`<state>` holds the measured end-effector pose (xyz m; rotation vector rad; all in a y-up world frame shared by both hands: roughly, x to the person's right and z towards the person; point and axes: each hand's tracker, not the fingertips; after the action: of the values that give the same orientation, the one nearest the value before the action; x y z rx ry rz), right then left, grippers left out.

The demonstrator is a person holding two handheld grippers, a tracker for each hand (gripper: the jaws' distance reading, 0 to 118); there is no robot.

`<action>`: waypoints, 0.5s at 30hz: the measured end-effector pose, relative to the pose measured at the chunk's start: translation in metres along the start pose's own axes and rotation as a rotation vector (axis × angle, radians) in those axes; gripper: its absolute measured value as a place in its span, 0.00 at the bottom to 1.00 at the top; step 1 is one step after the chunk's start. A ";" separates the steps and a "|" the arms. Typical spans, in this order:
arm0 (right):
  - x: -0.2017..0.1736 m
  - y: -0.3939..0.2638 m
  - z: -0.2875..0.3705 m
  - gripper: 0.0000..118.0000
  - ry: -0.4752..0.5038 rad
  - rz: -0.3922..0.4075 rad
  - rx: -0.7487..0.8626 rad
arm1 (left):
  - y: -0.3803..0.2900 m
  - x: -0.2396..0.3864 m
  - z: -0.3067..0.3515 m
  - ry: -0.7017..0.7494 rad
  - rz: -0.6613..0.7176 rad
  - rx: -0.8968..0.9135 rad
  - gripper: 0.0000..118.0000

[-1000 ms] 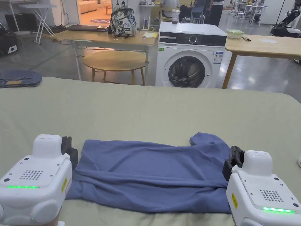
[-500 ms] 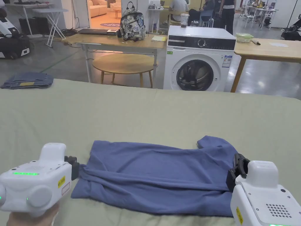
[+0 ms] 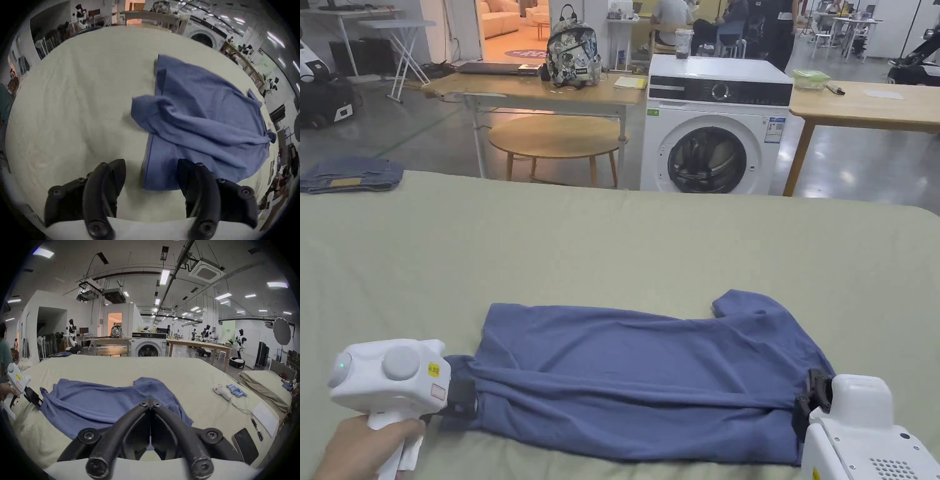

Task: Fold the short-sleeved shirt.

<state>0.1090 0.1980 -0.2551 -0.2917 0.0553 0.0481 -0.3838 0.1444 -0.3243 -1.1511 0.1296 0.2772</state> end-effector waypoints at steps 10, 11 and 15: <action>0.006 -0.013 -0.002 0.00 -0.009 -0.017 -0.054 | -0.020 0.049 0.007 0.166 -0.211 0.024 0.13; 0.007 -0.014 -0.002 0.00 -0.009 -0.020 -0.058 | -0.019 0.045 0.008 0.177 -0.232 0.027 0.03; 0.015 -0.016 -0.004 0.00 -0.011 -0.029 -0.078 | -0.019 0.026 0.024 0.110 -0.214 0.056 0.01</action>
<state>0.1244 0.1816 -0.2555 -0.3703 0.0387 0.0227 -0.3543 0.1627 -0.3045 -1.1148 0.1091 0.0206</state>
